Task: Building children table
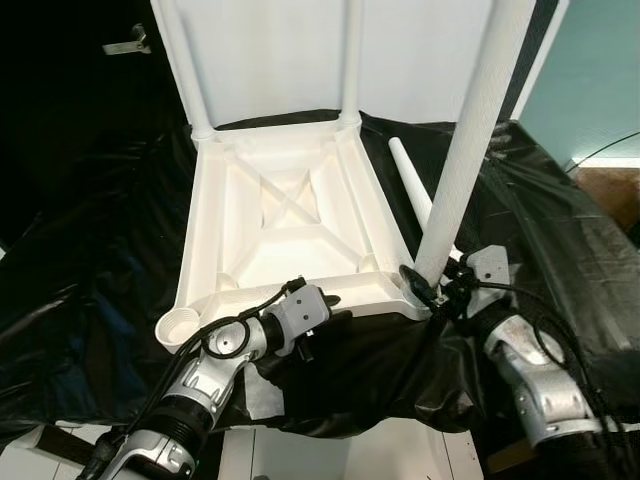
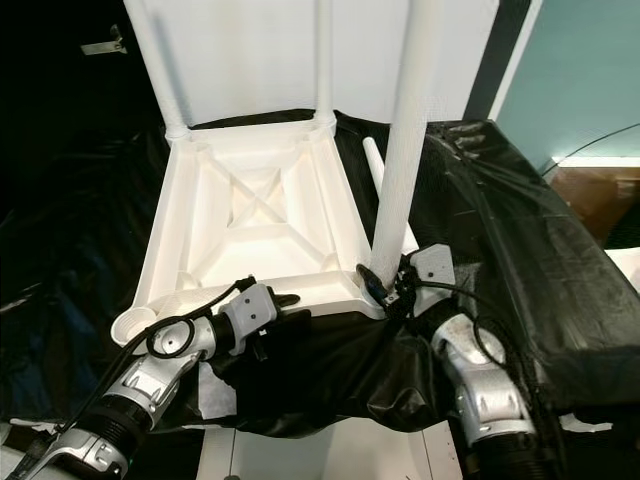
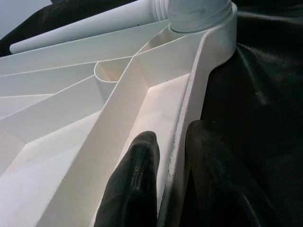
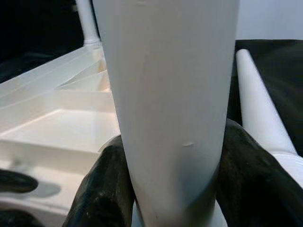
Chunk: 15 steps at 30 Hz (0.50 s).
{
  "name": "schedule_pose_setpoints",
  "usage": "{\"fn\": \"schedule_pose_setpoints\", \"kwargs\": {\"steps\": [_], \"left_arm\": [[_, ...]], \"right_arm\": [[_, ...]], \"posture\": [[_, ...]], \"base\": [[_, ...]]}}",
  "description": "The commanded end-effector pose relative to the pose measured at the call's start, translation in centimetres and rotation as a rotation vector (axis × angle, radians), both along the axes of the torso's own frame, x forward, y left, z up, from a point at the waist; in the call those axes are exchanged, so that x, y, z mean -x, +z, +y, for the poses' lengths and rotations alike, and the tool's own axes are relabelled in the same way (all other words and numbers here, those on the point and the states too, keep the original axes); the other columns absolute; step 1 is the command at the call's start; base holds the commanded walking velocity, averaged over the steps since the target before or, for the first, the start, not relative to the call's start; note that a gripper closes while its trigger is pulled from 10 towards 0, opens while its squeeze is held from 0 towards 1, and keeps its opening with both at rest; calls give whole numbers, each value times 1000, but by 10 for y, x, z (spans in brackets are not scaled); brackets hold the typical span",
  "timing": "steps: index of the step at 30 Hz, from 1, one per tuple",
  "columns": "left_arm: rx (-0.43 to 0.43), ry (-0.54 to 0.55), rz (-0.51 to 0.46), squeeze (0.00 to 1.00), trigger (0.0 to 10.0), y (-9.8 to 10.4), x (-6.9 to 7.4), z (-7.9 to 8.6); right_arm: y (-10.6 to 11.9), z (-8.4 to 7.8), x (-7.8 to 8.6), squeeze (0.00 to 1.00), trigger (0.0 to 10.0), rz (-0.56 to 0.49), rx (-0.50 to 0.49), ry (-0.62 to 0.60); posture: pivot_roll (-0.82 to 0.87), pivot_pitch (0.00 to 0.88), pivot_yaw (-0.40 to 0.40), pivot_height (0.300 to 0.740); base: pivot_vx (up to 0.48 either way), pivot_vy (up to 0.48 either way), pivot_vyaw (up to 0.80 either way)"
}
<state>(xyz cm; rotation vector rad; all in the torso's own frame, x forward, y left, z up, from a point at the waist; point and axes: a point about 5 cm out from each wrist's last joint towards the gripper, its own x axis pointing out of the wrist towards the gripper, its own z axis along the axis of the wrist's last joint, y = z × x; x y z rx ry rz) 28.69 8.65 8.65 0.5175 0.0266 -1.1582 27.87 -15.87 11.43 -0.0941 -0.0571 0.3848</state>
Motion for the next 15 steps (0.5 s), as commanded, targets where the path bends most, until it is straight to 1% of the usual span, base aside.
{"fn": "schedule_pose_setpoints", "kwargs": {"steps": [1,2,4,5,7,8,10,11,13,15], "left_arm": [[-79,-70,82,0,10000,-20,12,-2],[-79,-70,82,0,10000,-20,12,-2],[-81,-69,83,0,10000,-20,12,-1],[-81,-69,83,0,10000,-20,12,-1],[-80,-72,86,0,10000,-21,14,-2],[-80,-72,86,0,10000,-21,14,-2],[-78,-72,86,0,10000,-22,14,-3],[-78,-72,86,0,10000,-22,14,-3],[-74,-72,86,0,10000,-21,15,-4],[-73,-74,87,0,10000,-22,15,-4]], "right_arm": [[-32,-3,7,0,0,147,-25,-119],[-32,-3,7,0,0,147,-25,-119],[-34,0,7,0,0,144,-58,-204],[-34,0,7,0,0,144,-58,-204],[-33,4,7,0,0,126,-86,-303],[-33,4,7,0,0,126,-86,-303],[-27,6,6,0,0,90,-149,-386],[-27,6,6,0,0,90,-149,-386],[-21,11,4,0,0,61,-182,-419],[-20,13,4,0,0,58,-185,-424]], "posture": [[-19,19,0,740],[-19,19,0,740],[-16,18,-1,740],[-16,18,-1,740],[-13,15,-4,740],[-13,15,-4,740],[-8,15,-4,740],[-8,15,-4,740],[-7,19,-4,740],[-7,19,-4,740]], "base": [[0,0,0],[0,0,0],[0,0,0],[0,0,0],[0,0,0],[0,0,0],[0,0,0],[0,0,0],[0,0,0],[0,0,0]]}}
